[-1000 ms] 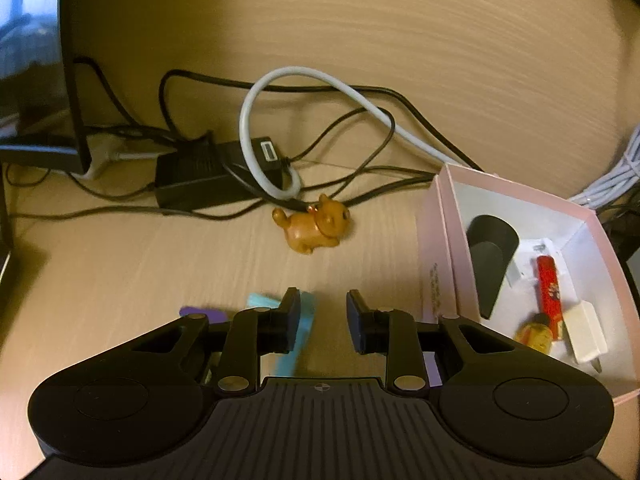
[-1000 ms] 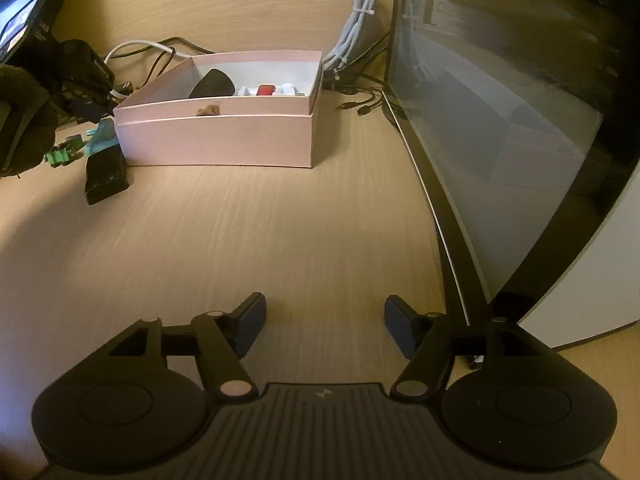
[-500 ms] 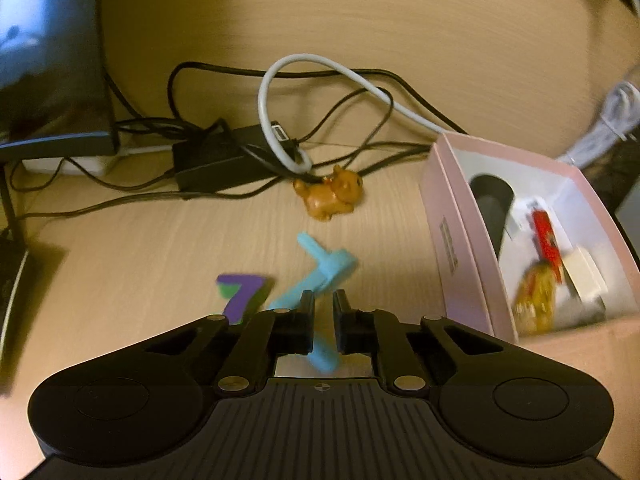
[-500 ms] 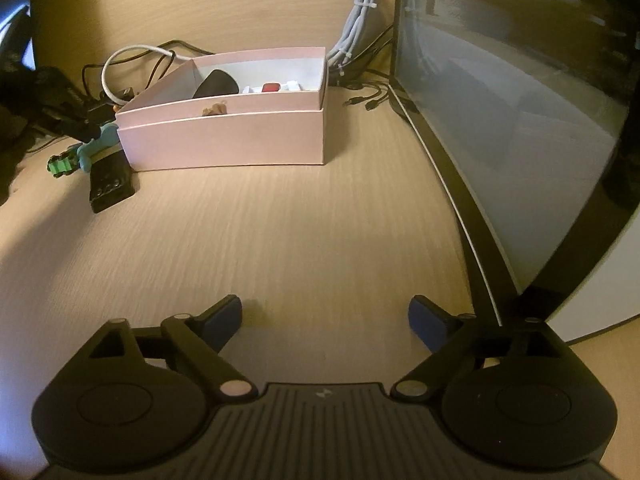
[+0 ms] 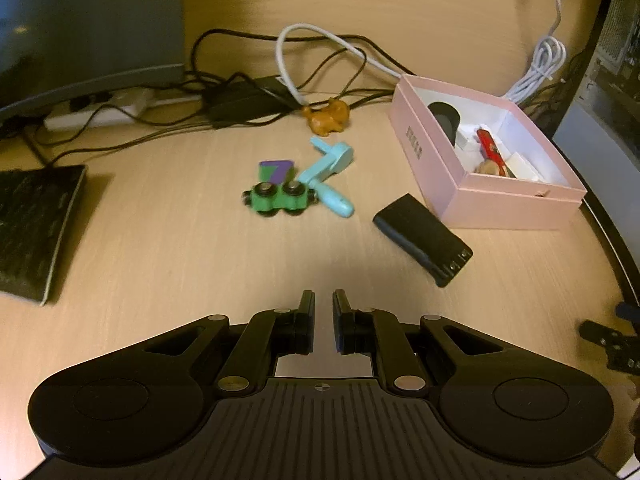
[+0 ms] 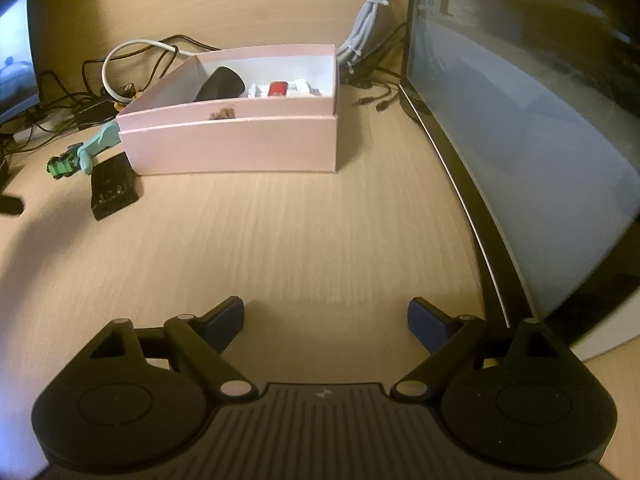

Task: Organize rigid objects
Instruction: 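Move the left gripper down toward the teal toy piece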

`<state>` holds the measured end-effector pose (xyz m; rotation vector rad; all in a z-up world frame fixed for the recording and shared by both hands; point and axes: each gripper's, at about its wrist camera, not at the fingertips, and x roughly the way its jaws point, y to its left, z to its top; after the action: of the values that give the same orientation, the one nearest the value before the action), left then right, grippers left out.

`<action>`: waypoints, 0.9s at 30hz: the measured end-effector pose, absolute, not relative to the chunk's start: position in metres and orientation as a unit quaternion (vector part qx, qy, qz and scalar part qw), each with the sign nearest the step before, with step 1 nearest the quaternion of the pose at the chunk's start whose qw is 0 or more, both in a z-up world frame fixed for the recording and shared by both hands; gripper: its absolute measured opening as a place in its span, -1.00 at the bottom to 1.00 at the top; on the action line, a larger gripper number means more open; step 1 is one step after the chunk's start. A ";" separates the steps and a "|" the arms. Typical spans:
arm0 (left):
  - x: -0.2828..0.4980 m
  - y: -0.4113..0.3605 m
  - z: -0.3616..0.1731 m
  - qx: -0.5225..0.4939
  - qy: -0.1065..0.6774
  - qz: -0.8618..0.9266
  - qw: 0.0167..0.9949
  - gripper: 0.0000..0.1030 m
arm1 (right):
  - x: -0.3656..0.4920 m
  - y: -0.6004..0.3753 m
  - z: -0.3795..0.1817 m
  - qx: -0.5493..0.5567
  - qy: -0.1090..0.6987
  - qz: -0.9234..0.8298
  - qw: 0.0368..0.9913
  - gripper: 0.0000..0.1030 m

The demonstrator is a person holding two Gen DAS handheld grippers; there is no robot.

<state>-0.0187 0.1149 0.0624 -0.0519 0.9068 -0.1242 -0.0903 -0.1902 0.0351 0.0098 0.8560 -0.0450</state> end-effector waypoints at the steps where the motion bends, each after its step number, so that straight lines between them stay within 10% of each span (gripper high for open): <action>1: -0.022 0.116 0.065 -0.028 0.434 -0.059 0.898 -0.77 | -0.089 -0.187 0.036 0.002 0.414 -0.021 0.910 0.75; 16: 0.023 0.083 0.092 0.031 0.335 -0.111 0.935 -0.67 | -0.106 -0.148 0.041 -0.030 0.417 0.002 0.908 0.74; 27: 0.115 0.064 0.053 0.143 0.427 -0.148 0.880 -0.64 | -0.136 -0.163 0.047 -0.067 0.399 0.002 0.914 0.74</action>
<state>0.1152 0.0638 0.0526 0.2979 0.8903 -0.3091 -0.1356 -0.1634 0.0466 -0.1388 0.8221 0.0039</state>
